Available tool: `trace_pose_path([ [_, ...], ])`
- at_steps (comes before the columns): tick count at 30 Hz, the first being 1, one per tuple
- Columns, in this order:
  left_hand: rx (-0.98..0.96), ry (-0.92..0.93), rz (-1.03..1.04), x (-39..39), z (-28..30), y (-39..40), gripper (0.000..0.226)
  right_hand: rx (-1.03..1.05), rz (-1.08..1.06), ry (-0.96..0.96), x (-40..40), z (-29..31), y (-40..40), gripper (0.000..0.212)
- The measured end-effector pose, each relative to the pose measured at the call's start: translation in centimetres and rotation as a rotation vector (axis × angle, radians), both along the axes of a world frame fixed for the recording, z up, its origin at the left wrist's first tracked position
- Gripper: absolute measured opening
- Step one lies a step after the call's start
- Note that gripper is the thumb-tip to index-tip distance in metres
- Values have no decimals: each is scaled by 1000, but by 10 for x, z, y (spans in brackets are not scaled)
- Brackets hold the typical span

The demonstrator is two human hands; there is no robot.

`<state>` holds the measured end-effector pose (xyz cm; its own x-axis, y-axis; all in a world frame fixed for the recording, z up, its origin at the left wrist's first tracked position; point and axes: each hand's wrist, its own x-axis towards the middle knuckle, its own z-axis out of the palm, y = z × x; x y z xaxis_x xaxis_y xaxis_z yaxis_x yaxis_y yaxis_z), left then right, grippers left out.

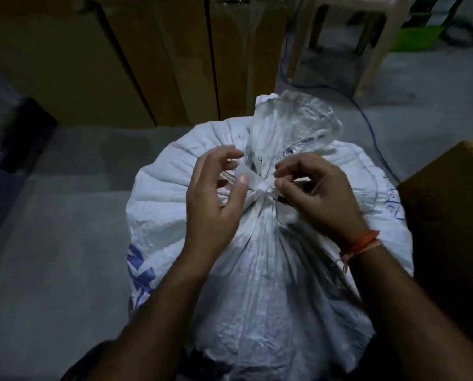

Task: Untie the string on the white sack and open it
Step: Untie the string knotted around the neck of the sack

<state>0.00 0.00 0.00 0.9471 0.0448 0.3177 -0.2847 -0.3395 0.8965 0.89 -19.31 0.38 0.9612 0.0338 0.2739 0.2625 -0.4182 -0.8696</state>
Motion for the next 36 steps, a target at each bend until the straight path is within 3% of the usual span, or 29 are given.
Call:
trace_pose_path([
  [4, 24, 43, -46, 12, -3, 0, 29, -22, 0, 66, 4, -5, -1, 9],
  [12, 41, 68, -78, 15, -5, 6, 25, -182, -57, -12, 0, -15, 11, 15],
  [20, 21, 181, -225, 8, 1, 10, 11, -243, -94, 29, -4, -19, 7, 18],
  [25, 138, 207, -266, 4, 0, 14, 6, -201, -85, 141, -7, -26, 6, 20],
  [36, -136, 398, -205, 16, -12, 21, 21, -35, -27, 279, 0, -30, 5, 21],
])
